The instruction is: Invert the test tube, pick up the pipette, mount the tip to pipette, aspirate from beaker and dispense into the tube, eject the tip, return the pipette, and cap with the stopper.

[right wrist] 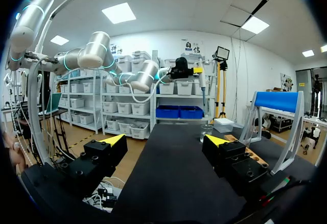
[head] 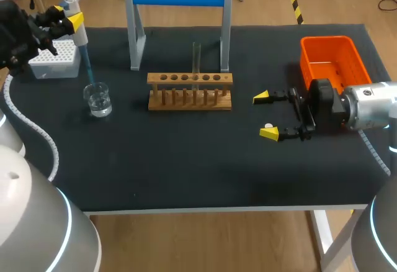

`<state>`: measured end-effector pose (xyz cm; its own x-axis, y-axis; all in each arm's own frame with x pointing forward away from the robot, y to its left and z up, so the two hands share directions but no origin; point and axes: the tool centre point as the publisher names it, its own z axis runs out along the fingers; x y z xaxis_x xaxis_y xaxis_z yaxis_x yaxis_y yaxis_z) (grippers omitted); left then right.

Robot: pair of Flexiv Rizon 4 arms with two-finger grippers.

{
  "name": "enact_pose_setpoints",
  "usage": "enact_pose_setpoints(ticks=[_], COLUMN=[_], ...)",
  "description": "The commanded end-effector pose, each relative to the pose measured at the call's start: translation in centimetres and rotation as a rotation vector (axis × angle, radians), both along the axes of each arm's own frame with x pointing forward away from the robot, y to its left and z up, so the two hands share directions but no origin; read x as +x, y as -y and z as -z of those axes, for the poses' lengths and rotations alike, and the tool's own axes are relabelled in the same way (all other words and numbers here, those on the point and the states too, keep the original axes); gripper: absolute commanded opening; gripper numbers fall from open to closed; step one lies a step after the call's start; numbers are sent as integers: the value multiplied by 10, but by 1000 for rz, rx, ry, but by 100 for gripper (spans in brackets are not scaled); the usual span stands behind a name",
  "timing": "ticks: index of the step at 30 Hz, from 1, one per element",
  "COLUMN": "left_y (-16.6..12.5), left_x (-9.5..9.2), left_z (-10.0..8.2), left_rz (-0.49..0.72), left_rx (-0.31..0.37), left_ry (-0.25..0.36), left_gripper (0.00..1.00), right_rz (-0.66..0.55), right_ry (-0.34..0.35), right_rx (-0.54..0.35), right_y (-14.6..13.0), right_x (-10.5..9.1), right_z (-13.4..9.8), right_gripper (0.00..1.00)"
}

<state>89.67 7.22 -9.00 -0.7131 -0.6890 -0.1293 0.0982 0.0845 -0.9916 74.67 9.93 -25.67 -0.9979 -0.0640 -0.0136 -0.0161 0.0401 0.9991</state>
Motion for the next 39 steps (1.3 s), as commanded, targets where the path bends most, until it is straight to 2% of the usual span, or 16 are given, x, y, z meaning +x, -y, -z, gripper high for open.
enact_pose_setpoints(ticks=[1,12,19,26,32,39], left_y=[1,1,1,1,1,1], left_x=[1,1,1,1,1,1], left_z=[0,0,0,0,0,0], left_rz=[-3,-3,-3,-3,-3,-3], left_rx=[-2,-2,-2,-2,-2,-2], left_ry=[3,3,3,3,3,3], left_gripper=[0,0,0,0,0,0], right_rz=[2,2,41,40,58,105], right_ry=[0,0,13,27,14,2], right_rx=[-1,-1,-100,-231,-281,-308], right_y=[0,0,-46,-117,-167,-207], right_x=[-1,-1,9,20,32,40], right_z=[-1,-1,-2,-2,5,14], right_gripper=[100,100,100,100,100,100])
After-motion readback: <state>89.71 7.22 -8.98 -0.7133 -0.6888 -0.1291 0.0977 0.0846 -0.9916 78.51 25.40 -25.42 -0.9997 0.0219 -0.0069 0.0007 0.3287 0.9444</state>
